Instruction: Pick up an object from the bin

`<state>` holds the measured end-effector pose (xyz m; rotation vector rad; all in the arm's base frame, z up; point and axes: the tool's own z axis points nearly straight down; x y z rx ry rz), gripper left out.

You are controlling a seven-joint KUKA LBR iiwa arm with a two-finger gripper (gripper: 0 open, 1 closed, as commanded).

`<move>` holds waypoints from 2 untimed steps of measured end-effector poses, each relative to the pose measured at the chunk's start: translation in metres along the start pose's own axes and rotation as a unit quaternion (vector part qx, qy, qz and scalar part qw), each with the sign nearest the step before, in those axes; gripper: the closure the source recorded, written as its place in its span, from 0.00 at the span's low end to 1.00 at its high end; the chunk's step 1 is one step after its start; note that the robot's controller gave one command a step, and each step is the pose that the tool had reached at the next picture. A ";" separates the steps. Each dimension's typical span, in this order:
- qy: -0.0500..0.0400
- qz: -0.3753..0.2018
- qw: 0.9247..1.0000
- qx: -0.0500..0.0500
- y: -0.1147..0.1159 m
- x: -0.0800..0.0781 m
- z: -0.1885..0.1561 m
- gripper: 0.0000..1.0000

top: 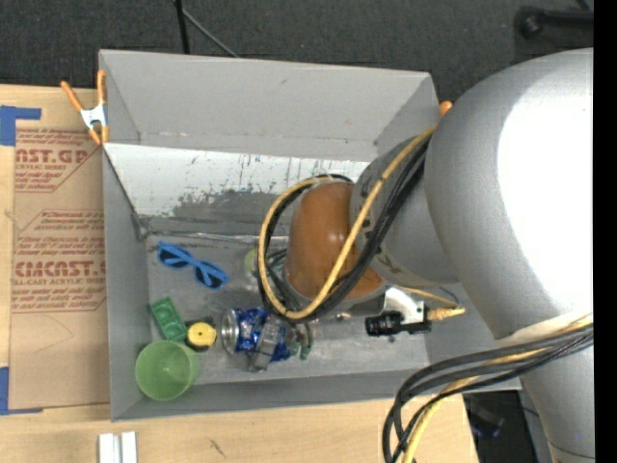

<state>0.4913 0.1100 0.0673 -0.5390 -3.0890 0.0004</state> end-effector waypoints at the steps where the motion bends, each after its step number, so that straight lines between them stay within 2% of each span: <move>1: -0.004 -0.001 1.000 -0.002 0.001 0.000 -0.054 1.00; 2: -0.006 -0.001 1.000 -0.003 0.002 -0.001 -0.123 1.00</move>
Offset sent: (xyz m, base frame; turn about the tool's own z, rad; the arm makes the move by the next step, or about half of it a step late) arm 0.0001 0.0003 0.0518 0.0000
